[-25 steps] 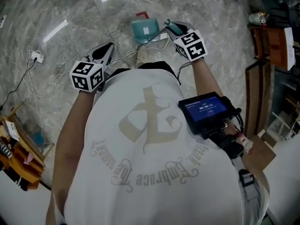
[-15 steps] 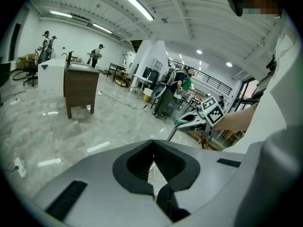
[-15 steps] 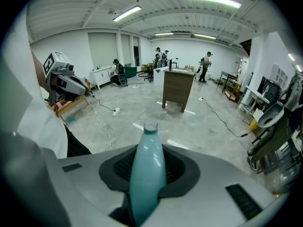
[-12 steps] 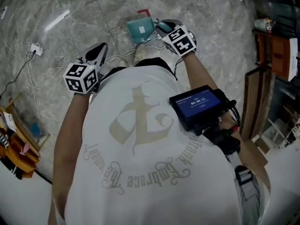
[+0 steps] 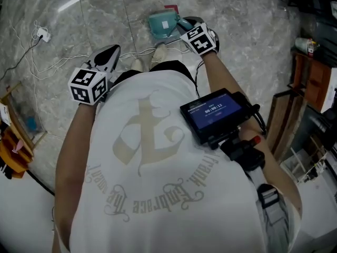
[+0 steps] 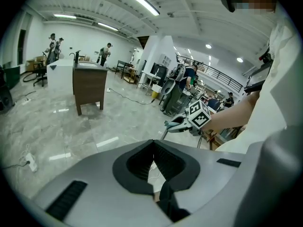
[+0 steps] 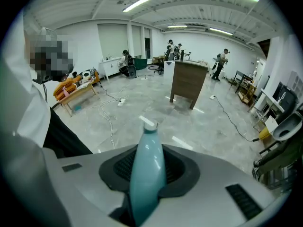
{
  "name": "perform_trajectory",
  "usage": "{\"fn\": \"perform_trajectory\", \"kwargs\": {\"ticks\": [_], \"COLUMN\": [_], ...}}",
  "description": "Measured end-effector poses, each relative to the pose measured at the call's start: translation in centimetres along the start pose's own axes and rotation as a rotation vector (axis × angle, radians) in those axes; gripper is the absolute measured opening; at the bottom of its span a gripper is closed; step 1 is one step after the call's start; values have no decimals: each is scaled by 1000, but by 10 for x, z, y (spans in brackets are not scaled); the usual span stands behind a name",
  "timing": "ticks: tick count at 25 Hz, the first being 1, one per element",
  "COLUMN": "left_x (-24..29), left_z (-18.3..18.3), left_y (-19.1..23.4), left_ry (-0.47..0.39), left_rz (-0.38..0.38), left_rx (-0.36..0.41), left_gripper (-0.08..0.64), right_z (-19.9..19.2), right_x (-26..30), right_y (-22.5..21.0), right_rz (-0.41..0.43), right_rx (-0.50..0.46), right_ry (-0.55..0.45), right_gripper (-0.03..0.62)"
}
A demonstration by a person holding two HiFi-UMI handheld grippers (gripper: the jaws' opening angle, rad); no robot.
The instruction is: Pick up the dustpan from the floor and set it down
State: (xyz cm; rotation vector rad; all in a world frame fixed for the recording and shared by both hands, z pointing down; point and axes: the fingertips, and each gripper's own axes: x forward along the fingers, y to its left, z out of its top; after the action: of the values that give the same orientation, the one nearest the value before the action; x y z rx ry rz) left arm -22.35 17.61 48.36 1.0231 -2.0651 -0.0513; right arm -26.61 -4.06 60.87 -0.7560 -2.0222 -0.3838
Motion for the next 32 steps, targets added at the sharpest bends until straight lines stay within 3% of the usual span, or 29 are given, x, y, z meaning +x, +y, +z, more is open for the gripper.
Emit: {"fn": "perform_trajectory", "kwargs": {"ticks": [9, 22, 32], "left_x": [-33, -11, -5], "left_z": [-25, -5, -5], "left_y": [-7, 11, -8], "left_ry": [18, 61, 55], "left_rz": [84, 137, 163], "left_rx": [-27, -75, -97], "left_gripper": [12, 12, 12], "right_z": [0, 3, -18], "right_x": [15, 63, 59], "right_y": [-7, -76, -73], "right_rz": [-5, -7, -10], "right_rx": [-38, -50, -91], "right_ry": [14, 42, 65], "right_gripper": [107, 107, 109]}}
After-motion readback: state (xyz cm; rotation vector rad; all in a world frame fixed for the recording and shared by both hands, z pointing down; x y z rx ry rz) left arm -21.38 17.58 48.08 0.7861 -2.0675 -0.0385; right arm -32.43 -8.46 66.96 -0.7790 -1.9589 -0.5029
